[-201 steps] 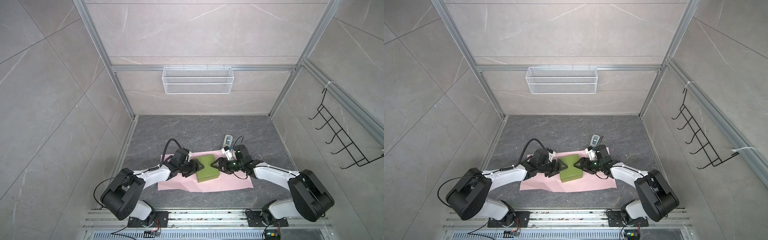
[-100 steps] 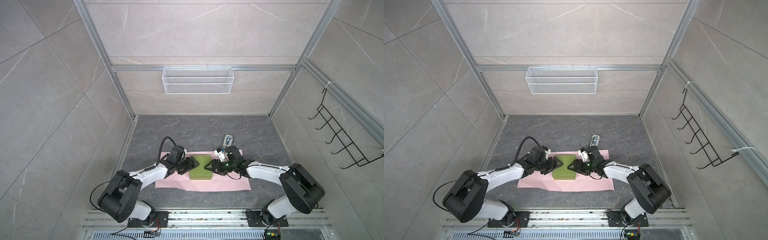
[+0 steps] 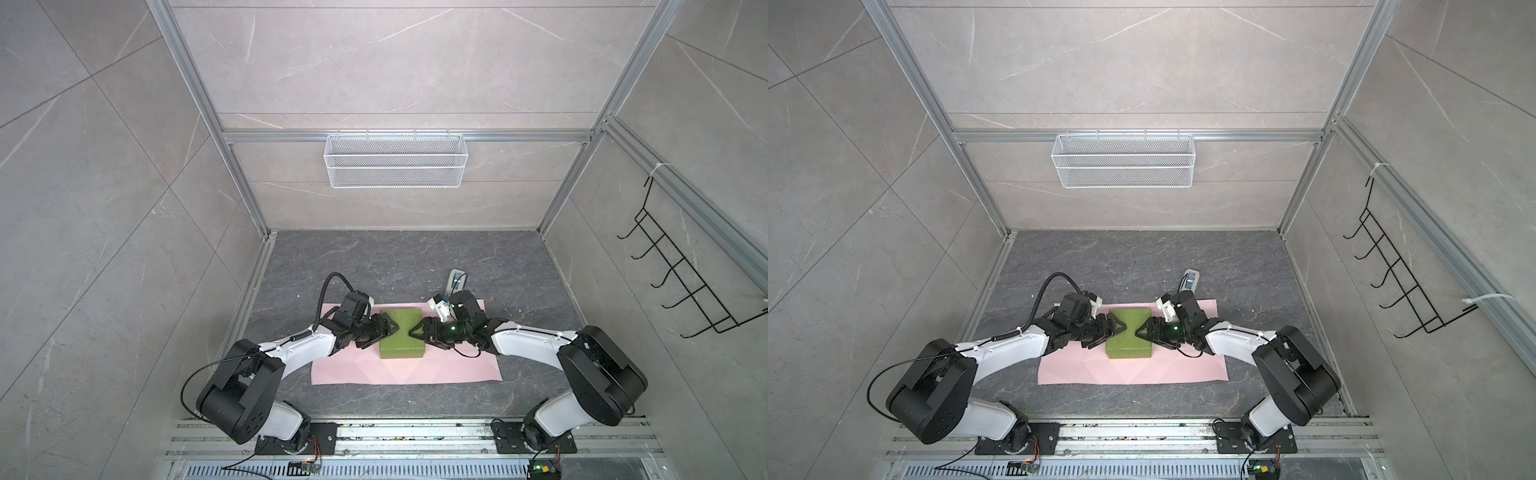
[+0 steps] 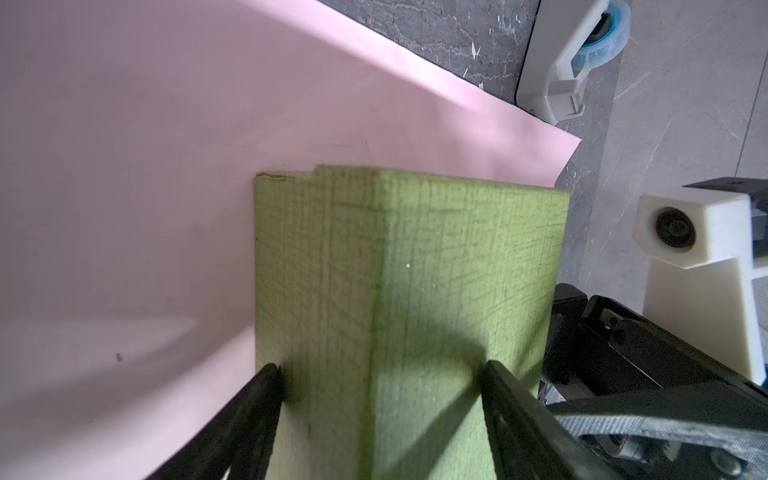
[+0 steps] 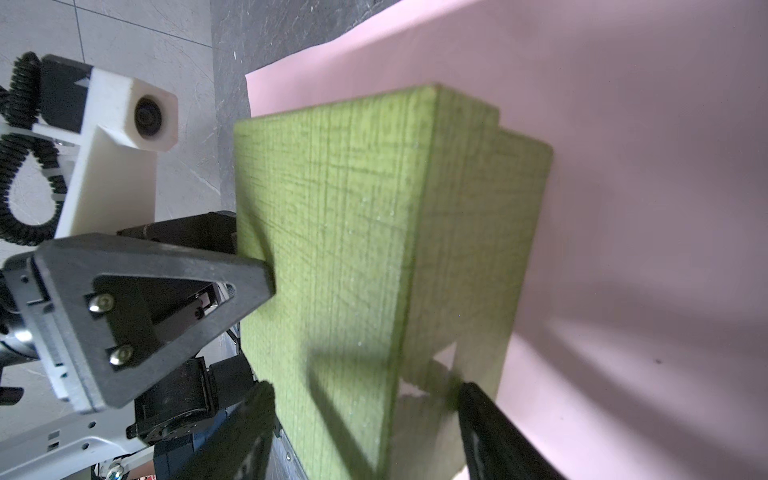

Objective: Wrap the gift box in paper
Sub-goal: 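Hold the green block centered on the paper with both grippers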

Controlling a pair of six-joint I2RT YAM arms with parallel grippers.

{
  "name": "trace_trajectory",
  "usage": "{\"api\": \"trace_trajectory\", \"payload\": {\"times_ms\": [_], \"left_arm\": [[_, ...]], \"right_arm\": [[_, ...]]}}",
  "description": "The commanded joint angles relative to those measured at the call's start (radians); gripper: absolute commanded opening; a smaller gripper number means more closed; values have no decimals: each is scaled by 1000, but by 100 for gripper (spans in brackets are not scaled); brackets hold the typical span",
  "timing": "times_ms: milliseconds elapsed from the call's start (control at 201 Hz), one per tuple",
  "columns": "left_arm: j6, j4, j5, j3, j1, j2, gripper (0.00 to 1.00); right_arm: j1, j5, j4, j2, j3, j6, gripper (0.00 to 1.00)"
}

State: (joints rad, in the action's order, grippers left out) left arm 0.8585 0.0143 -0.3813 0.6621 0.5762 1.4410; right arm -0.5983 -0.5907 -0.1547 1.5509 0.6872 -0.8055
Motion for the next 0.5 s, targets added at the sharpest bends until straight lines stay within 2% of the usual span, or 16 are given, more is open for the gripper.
{"api": "trace_trajectory", "payload": {"times_ms": [0, 493], "left_arm": [[-26, 24, -58, 45, 11, 5, 77], [-24, 35, -77, 51, 11, 19, 77]], "right_arm": [[-17, -24, -65, 23, 32, -15, 71], [-17, -2, -45, -4, 18, -11, 70]]}}
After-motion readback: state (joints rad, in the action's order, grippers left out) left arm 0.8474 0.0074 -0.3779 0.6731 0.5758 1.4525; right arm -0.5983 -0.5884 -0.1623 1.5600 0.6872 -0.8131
